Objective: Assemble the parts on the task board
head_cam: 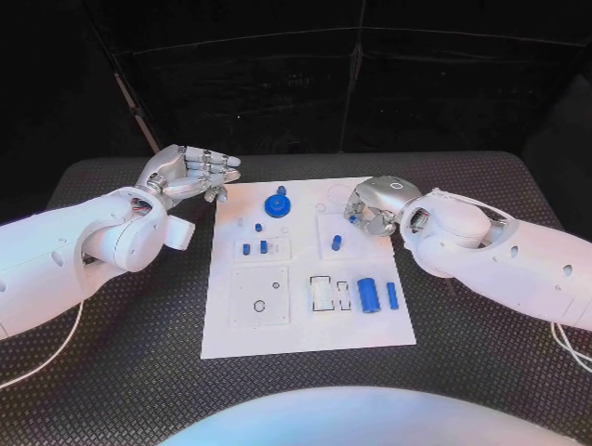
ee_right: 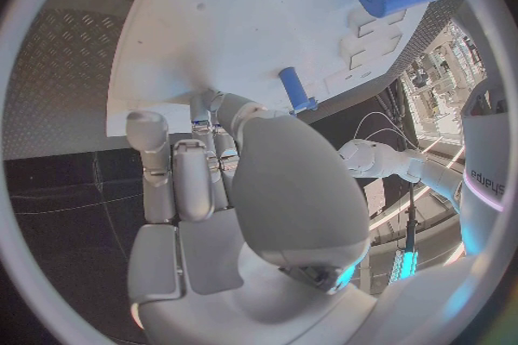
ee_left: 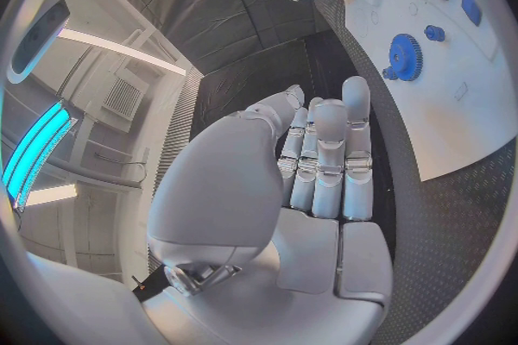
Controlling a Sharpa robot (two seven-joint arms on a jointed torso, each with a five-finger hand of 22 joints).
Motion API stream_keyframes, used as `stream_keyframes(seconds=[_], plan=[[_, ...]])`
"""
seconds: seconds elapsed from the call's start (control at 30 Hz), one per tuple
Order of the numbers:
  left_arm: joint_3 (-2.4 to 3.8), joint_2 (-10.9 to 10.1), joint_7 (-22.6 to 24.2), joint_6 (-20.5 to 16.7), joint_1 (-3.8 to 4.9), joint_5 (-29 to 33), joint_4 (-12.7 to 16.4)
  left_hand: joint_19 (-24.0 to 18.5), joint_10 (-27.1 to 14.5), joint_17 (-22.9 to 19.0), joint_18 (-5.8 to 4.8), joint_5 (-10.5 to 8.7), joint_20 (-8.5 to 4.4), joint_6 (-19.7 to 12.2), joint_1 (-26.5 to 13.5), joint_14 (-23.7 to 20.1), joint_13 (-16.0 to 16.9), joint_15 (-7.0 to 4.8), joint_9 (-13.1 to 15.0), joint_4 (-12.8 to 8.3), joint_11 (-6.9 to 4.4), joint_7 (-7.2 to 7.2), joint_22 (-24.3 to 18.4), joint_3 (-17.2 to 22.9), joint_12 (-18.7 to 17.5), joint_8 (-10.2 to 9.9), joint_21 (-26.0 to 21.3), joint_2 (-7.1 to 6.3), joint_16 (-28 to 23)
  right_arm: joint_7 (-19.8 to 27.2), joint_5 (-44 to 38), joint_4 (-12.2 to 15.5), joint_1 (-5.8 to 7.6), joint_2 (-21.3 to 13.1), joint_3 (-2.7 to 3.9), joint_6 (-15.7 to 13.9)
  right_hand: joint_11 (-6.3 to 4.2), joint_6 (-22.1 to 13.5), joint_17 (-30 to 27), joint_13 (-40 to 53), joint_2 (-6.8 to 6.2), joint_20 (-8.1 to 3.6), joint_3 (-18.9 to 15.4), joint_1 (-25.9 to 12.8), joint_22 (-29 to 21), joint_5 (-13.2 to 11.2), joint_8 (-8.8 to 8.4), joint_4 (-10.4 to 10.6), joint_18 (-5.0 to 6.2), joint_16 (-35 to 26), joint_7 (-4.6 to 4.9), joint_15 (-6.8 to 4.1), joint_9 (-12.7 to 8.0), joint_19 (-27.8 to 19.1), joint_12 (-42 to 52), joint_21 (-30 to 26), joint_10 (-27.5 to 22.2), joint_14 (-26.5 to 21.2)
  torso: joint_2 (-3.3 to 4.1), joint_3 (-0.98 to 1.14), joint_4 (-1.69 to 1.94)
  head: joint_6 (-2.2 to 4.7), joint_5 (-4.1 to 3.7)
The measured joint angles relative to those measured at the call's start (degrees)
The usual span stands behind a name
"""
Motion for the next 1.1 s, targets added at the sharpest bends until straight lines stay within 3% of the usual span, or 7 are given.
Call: stream_keyframes(seconds=[0.5,0.67,0.9,1.1], plan=[[0.0,-0.1,0.0,0.0,-0.07,0.1,-0.2,0.0,-0.6,-1.2,-0.01,0.0,0.0,0.0,-0.2,-0.5,0.0,-0.08,-0.1,0.0,0.22,0.0,-0.2,0.0,0.0,0.0,-0.2,0.2,-1.1,-0.3,-1.2,5.7,-0.05,-2.2,0.05,-5.9,-0.21,0.2,0.3,-0.2,-0.23,-0.21,0.3,-1.4,0.7,0.2,-0.44,-0.3,0.0,0.4,0.17,0.0,0.0,0.2,-0.2,0.4,0.2,0.0,-0.08,0.0,-0.03,0.11,-0.12],[0.0,-0.1,0.0,0.1,-0.1,0.1,-0.3,0.0,-0.8,-1.5,-0.01,0.0,0.0,0.0,-0.2,-0.7,0.0,0.13,-0.1,0.0,0.02,0.0,-0.3,0.0,0.0,0.0,-0.5,0.2,-1.1,-0.1,-1.1,8.4,-0.05,-3.2,0.07,-7.8,-0.22,0.4,0.5,-0.2,-0.43,-0.21,0.6,-2.1,0.9,-1.2,-0.5,-0.3,0.0,0.4,-0.01,0.0,-0.1,0.2,-0.2,0.5,0.2,0.0,-0.07,-0.02,-0.03,0.15,-0.09],[0.0,0.1,0.0,0.1,-0.11,0.1,-0.4,-0.2,-1.0,-1.8,-0.02,0.0,0.2,0.0,-0.2,-0.7,0.0,0.13,-0.2,-0.2,0.23,0.0,-0.3,-0.2,0.0,0.0,-0.5,0.19,-1.4,0.6,0.2,12.5,-0.05,-2.7,0.09,-9.8,-0.31,0.4,0.5,-0.2,-0.29,-0.21,0.8,-2.2,1.2,-1.3,-0.54,-0.4,-0.01,0.7,-0.01,0.0,-0.1,0.2,-0.4,0.8,0.3,0.0,-0.05,-0.04,-0.02,0.15,0.65],[0.0,0.5,0.0,0.1,-0.11,0.1,-0.6,-0.2,-1.0,-2.3,-0.02,0.0,0.2,0.0,-0.2,-1.1,0.0,0.13,-0.2,-0.3,0.23,0.0,-0.4,0.0,0.0,0.0,-0.7,0.19,-1.8,1.4,1.8,14.0,-0.24,-0.6,0.12,-10.4,-0.3,0.4,0.6,-0.2,-0.29,-0.21,0.8,-2.2,1.2,-1.3,-0.55,-0.5,-0.01,0.7,-0.01,0.01,-0.2,0.2,-0.4,0.8,0.3,0.0,-0.04,-0.1,0.09,0.07,2.01]])
